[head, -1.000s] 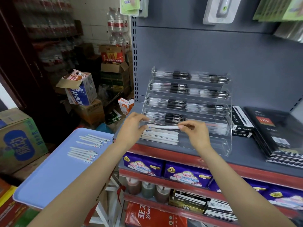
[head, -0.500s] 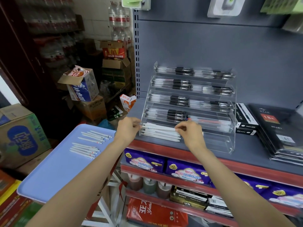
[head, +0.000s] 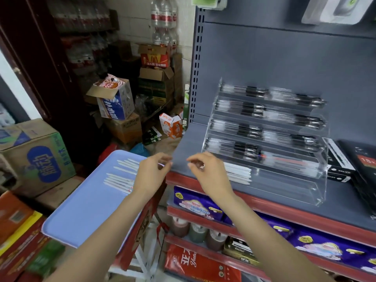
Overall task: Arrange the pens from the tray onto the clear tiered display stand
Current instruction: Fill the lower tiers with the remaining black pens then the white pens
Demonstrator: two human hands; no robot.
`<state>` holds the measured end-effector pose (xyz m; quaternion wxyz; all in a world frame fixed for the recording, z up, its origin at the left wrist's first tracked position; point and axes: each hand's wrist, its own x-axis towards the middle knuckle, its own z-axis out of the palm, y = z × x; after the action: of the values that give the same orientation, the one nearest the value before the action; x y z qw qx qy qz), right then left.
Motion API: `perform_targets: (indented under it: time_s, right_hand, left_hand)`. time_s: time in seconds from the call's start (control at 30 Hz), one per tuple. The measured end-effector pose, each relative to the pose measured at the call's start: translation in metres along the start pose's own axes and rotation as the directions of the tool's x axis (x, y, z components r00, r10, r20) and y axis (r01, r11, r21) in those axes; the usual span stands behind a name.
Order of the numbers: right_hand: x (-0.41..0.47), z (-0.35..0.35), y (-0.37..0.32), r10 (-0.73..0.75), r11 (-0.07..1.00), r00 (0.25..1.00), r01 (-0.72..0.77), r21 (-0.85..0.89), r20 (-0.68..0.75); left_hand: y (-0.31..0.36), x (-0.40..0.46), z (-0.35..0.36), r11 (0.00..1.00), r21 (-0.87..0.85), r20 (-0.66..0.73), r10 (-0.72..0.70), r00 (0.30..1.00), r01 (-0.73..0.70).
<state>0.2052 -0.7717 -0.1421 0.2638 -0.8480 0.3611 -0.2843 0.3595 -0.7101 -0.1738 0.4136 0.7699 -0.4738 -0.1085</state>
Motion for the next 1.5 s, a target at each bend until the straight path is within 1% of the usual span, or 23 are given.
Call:
perform_targets:
  time_s: [0.1,0.2,0.27,0.33,0.4,0.47,0.53,0.6,0.63,0.7,0.8,0.87,0.9,0.93,1.0,1.07,1.13,1.2,1.27,1.37,1.43,1.5]
  right_hand:
    - [0.008,0.046,-0.030,-0.046,0.998,0.994,0.042,0.039,0.099]
    - [0.021,0.101,-0.051,-0.046,0.997,0.978,0.032,0.069,0.205]
    - [0.031,0.143,-0.057,-0.013,0.999,0.954,0.001,0.039,0.300]
    - [0.041,0.184,-0.057,0.044,0.999,0.921,-0.034,-0.035,0.386]
    - [0.049,0.219,-0.052,0.134,0.989,0.893,-0.092,-0.118,0.429]
    - [0.052,0.246,-0.046,0.232,0.967,0.861,-0.153,-0.204,0.452]
    - [0.054,0.265,-0.039,0.304,0.939,0.832,-0.180,-0.292,0.465]
    - [0.054,0.279,-0.033,0.351,0.911,0.821,-0.188,-0.367,0.450]
    - [0.054,0.284,-0.032,0.365,0.900,0.822,-0.192,-0.392,0.436]
    - [0.055,0.290,-0.031,0.393,0.878,0.822,-0.201,-0.435,0.413]
    - [0.059,0.295,-0.032,0.423,0.838,0.815,-0.187,-0.512,0.395]
    - [0.063,0.297,-0.033,0.455,0.816,0.799,-0.199,-0.542,0.392]
    - [0.064,0.299,-0.033,0.472,0.809,0.788,-0.208,-0.550,0.396]
    - [0.065,0.300,-0.034,0.486,0.802,0.777,-0.216,-0.556,0.400]
    - [0.067,0.303,-0.034,0.505,0.794,0.764,-0.229,-0.563,0.402]
    - [0.066,0.305,-0.035,0.520,0.791,0.750,-0.244,-0.561,0.408]
    - [0.065,0.307,-0.035,0.524,0.801,0.736,-0.255,-0.542,0.428]
    - [0.063,0.308,-0.036,0.507,0.816,0.734,-0.239,-0.527,0.451]
    - [0.061,0.308,-0.038,0.484,0.836,0.741,-0.235,-0.495,0.466]
    - [0.058,0.306,-0.045,0.470,0.865,0.761,-0.295,-0.406,0.447]
    - [0.057,0.302,-0.052,0.460,0.880,0.779,-0.338,-0.333,0.425]
    - [0.057,0.297,-0.060,0.439,0.896,0.798,-0.353,-0.270,0.413]
  left_hand:
    - [-0.051,-0.002,-0.026,0.996,0.021,-0.018,-0.090,0.996,0.090]
    - [-0.105,-0.002,-0.054,0.983,0.081,-0.003,-0.168,0.986,0.168]
    - [-0.144,0.002,-0.070,0.970,0.138,0.022,-0.203,0.979,0.198]
    - [-0.185,0.007,-0.081,0.955,0.218,0.060,-0.217,0.974,0.199]
    - [-0.221,0.015,-0.088,0.940,0.306,0.168,-0.210,0.963,0.152]
    - [-0.248,0.025,-0.091,0.909,0.409,0.316,-0.222,0.922,0.079]
    - [-0.267,0.033,-0.091,0.870,0.491,0.451,-0.202,0.869,-0.052]
    - [-0.281,0.038,-0.090,0.835,0.515,0.566,-0.161,0.808,-0.194]
    - [-0.287,0.039,-0.089,0.822,0.513,0.606,-0.145,0.782,-0.246]
    - [-0.297,0.041,-0.086,0.815,0.498,0.639,-0.115,0.760,-0.295]
    - [-0.305,0.044,-0.084,0.846,0.451,0.626,-0.071,0.777,-0.285]
    - [-0.305,0.045,-0.081,0.887,0.400,0.598,-0.061,0.799,-0.232]
    - [-0.306,0.044,-0.078,0.916,0.355,0.571,-0.057,0.819,-0.184]
    - [-0.305,0.043,-0.075,0.949,0.295,0.532,-0.068,0.844,-0.109]
    - [-0.301,0.039,-0.073,0.983,0.165,0.435,-0.149,0.888,0.084]
    - [-0.296,0.038,-0.071,0.967,0.105,0.342,-0.255,0.904,0.233]
    - [-0.290,0.039,-0.069,0.935,0.104,0.287,-0.353,0.890,0.338]
    - [-0.283,0.040,-0.066,0.890,0.056,0.318,-0.445,0.837,0.452]
    - [-0.278,0.042,-0.063,0.813,-0.071,0.396,-0.509,0.764,0.579]
    - [-0.269,0.043,-0.060,0.592,-0.315,0.499,-0.562,0.660,0.742]
    - [-0.261,0.042,-0.061,0.464,-0.390,0.560,-0.566,0.605,0.796]
    - [-0.257,0.042,-0.062,0.400,-0.419,0.582,-0.570,0.579,0.815]
